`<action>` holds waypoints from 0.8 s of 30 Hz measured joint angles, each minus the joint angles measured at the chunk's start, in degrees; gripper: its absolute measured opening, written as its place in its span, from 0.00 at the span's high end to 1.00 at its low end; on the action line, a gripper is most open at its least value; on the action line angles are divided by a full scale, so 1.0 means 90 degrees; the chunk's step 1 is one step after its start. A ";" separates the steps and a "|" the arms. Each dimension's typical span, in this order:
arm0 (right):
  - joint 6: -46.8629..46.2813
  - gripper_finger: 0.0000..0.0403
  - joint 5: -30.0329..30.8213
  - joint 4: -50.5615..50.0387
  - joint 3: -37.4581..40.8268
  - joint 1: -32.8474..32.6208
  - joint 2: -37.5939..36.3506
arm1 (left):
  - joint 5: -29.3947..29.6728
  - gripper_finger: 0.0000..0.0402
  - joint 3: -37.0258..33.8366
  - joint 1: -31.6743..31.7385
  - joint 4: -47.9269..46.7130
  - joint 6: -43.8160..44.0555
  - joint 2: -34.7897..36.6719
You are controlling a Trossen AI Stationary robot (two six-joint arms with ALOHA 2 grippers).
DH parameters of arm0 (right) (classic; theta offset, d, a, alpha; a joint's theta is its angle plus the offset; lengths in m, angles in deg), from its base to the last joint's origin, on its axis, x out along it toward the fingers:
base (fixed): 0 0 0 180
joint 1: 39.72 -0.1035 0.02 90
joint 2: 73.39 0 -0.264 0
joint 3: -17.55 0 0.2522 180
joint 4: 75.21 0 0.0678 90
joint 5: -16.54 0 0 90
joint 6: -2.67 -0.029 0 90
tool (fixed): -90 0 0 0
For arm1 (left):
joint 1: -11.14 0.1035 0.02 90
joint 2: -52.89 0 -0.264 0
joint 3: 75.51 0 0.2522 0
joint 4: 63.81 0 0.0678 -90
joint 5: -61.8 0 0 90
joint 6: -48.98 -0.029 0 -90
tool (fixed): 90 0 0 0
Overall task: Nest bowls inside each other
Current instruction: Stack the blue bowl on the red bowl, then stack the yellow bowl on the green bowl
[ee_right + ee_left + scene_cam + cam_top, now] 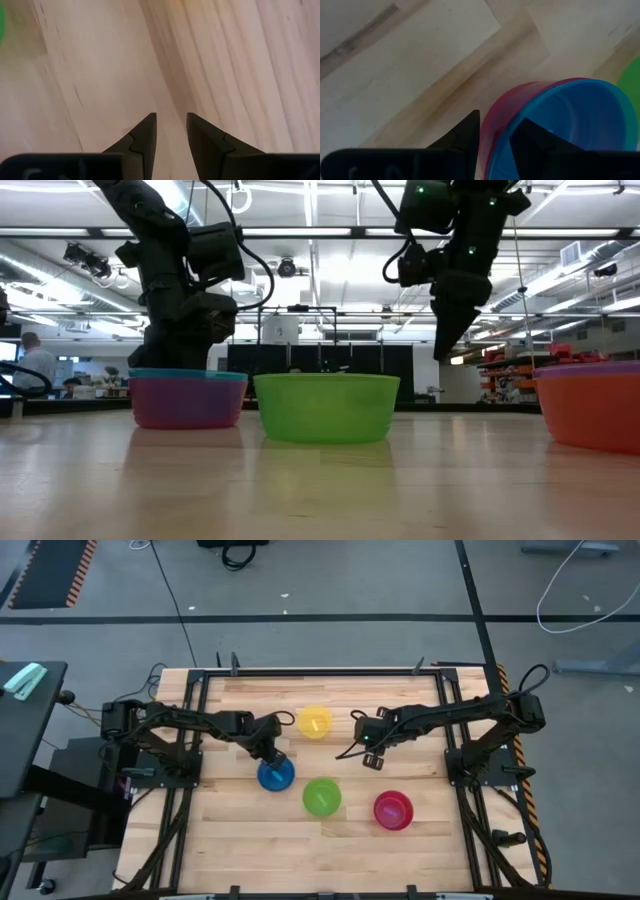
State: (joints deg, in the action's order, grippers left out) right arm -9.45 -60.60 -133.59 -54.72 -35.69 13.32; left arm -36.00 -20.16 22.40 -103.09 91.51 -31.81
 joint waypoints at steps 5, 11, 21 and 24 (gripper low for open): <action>0.0132 0.72 -0.0207 0.0192 0.0000 0.0214 0.0000 | -0.0201 0.73 0.0095 0.0066 -0.0018 -0.0148 0.0000; 0.0348 0.72 -0.0573 0.0529 0.0000 0.0428 0.0000 | -0.0286 0.73 0.0566 0.0065 -0.0258 -0.0446 0.0002; 0.0520 0.72 -0.1212 0.0842 -0.0375 0.0897 0.0000 | 0.0589 0.73 0.1541 0.0301 -0.1709 -0.0957 0.0002; 0.0454 0.72 -0.1285 0.0838 -0.0754 0.1041 0.0000 | 0.0757 0.73 0.1700 0.0458 -0.1874 -0.1144 0.0007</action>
State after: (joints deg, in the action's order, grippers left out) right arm -5.37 -72.16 -126.05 -61.50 -26.31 13.32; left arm -29.18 -4.86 26.51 -119.95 81.21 -31.75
